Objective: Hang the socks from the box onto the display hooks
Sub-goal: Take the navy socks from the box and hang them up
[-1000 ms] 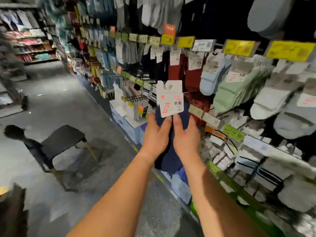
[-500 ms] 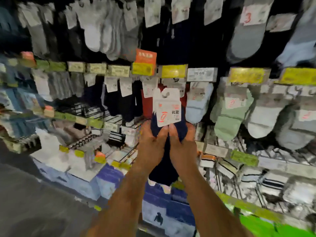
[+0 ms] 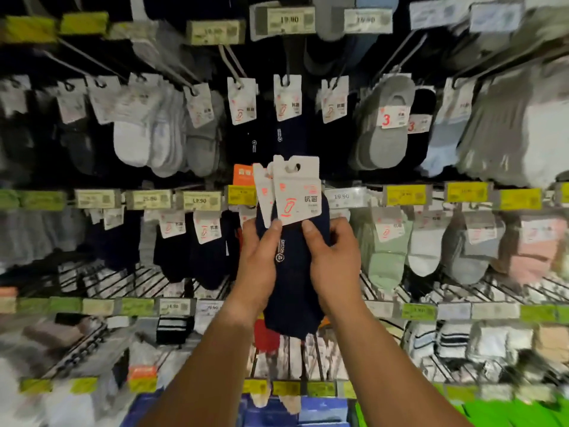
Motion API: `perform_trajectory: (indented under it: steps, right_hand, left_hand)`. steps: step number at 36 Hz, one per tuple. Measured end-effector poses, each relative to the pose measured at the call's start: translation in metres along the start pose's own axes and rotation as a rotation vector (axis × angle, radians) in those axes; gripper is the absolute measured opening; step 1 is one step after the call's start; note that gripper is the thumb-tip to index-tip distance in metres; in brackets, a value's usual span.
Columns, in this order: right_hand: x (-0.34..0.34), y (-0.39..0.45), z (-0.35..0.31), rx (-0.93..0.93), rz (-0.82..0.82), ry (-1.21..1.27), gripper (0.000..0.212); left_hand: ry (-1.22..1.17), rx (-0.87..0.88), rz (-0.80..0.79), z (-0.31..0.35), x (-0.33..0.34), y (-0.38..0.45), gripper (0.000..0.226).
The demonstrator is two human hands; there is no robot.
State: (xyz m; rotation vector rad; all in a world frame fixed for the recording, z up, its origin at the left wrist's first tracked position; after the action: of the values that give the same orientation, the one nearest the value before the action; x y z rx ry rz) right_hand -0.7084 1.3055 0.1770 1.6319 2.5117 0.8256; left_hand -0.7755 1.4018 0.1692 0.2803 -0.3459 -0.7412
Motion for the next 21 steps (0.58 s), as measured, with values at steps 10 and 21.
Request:
perform_trajectory:
  steps: [10,21]
  right_hand:
    - [0.033,0.006,-0.013,0.219,-0.059,0.367,0.018]
    - [0.058,0.049,-0.025,0.057,-0.093,0.239,0.014]
  left_hand:
    - [0.063,0.040,0.023,0.016,-0.023,0.032,0.028]
    - [0.041,0.098,0.065,0.035,-0.019,0.072,0.035]
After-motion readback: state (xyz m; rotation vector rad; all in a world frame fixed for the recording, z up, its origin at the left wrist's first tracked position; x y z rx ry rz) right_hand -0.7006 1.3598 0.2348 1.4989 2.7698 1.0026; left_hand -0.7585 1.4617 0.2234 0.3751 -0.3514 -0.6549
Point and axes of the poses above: each hand's wrist, its own y-axis towards the middle knuckle, its own x-axis out of the palm, z = x × y, the point moved 2 cm from there along y, towards the middle knuckle, and after that the axes turned 6 degrees about y, right-handed, at the moved point
